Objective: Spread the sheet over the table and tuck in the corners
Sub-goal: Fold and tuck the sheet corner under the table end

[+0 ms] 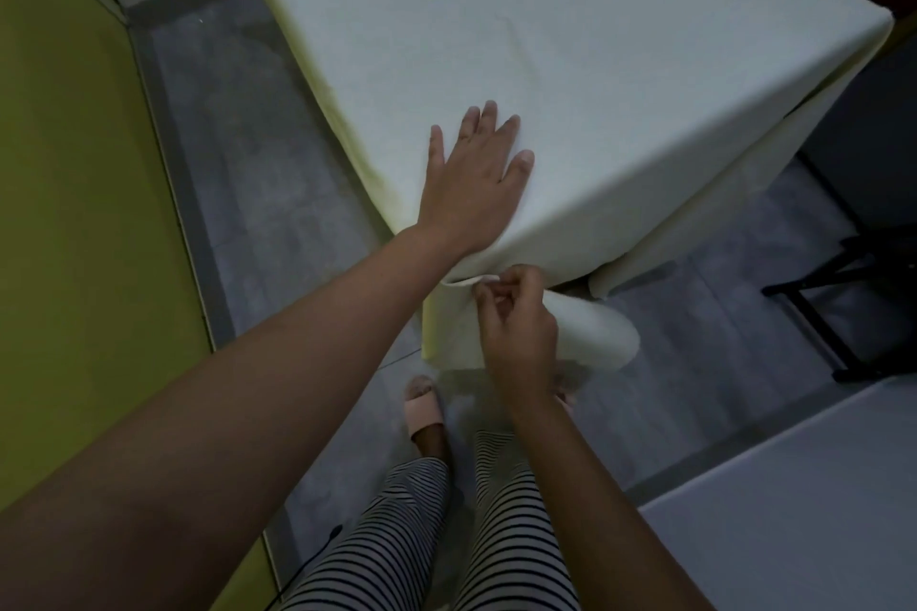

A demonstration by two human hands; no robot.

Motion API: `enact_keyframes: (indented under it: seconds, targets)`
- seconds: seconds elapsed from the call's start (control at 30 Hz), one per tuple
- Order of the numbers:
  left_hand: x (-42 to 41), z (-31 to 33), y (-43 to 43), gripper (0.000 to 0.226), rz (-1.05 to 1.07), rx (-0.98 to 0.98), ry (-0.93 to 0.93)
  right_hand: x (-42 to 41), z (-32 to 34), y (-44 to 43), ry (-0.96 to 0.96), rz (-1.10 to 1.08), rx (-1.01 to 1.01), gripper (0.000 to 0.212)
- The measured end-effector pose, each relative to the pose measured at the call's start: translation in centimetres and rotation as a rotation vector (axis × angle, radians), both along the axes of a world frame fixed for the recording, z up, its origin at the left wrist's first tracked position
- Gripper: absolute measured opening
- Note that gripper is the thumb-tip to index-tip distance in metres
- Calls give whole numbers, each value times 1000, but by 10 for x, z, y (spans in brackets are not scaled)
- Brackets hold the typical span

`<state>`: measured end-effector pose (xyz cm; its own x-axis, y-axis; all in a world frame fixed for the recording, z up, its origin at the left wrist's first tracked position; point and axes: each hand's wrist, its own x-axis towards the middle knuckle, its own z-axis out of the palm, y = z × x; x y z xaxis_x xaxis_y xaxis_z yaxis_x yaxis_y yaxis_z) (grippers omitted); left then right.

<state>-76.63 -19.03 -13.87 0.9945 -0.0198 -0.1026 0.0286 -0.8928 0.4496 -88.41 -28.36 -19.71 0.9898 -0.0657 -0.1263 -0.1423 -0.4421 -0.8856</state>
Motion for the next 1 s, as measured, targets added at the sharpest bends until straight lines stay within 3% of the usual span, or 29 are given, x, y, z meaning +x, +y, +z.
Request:
enact_keyframes:
  seconds: [0.07, 0.23, 0.4, 0.67, 0.77, 0.8, 0.93, 1.0]
  targets:
    - [0, -1, 0, 54, 2, 0, -1, -4, -5, 12, 1, -53, 67, 20]
    - [1, -3, 1, 54, 7, -1, -8, -14, -20, 32, -137, -17, -6, 26]
    - [0, -2, 1, 54, 5, 2, -4, -13, -19, 25, -161, 23, -99, 10]
    - [2, 6, 1, 55, -25, 28, 46, -55, 26, -10, -173, 197, -209, 12]
    - [2, 9, 3, 55, -28, 9, 61, -44, 28, -13, -81, 167, -185, 4]
    - [2, 10, 3, 55, -32, -2, 57, -38, 25, -13, -21, 166, -176, 8]
    - [-1, 10, 10, 54, -67, -13, 30, -19, 7, 7, 215, 217, -192, 57]
    - [-2, 7, 14, 53, -84, 10, 18, -17, 0, 23, 187, 246, -267, 52]
